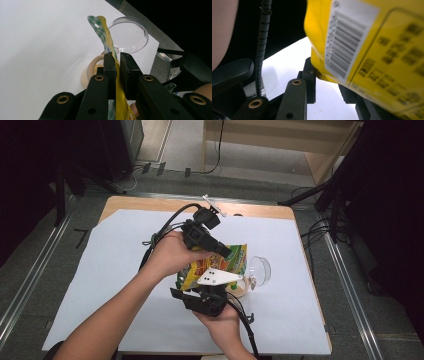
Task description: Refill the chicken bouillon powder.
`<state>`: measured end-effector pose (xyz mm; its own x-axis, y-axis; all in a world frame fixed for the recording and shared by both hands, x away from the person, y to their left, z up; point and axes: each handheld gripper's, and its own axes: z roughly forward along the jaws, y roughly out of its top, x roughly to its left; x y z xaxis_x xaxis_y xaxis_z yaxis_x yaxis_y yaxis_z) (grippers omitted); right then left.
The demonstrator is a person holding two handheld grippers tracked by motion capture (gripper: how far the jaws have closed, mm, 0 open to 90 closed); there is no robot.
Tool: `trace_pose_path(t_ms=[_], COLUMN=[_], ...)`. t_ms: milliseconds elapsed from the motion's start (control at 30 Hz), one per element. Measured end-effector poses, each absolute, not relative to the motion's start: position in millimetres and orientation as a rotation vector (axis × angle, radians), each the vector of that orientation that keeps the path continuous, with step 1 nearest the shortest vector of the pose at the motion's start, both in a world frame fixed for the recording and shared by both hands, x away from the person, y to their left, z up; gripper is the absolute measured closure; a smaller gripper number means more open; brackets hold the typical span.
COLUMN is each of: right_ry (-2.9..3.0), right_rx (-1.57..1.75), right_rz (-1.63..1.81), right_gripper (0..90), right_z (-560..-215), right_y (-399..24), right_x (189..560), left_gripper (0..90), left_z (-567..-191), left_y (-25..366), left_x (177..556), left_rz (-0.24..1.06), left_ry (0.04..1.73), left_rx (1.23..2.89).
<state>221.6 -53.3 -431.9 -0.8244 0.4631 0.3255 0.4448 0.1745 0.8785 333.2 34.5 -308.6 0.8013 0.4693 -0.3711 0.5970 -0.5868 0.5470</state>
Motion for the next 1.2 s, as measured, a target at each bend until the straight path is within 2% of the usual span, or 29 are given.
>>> trace_pose_path(t_ms=[1200], right_ry=[2.389], right_rx=[0.926], right_rz=[1.791], right_gripper=[71.4], right_z=[-430.6], right_y=[-51.9], right_x=[219.2], left_gripper=[83.8], left_z=[-308.8], left_y=[35.2], left_x=[333.7], left_rz=[-0.251], left_ry=[0.779], left_rx=[2.305])
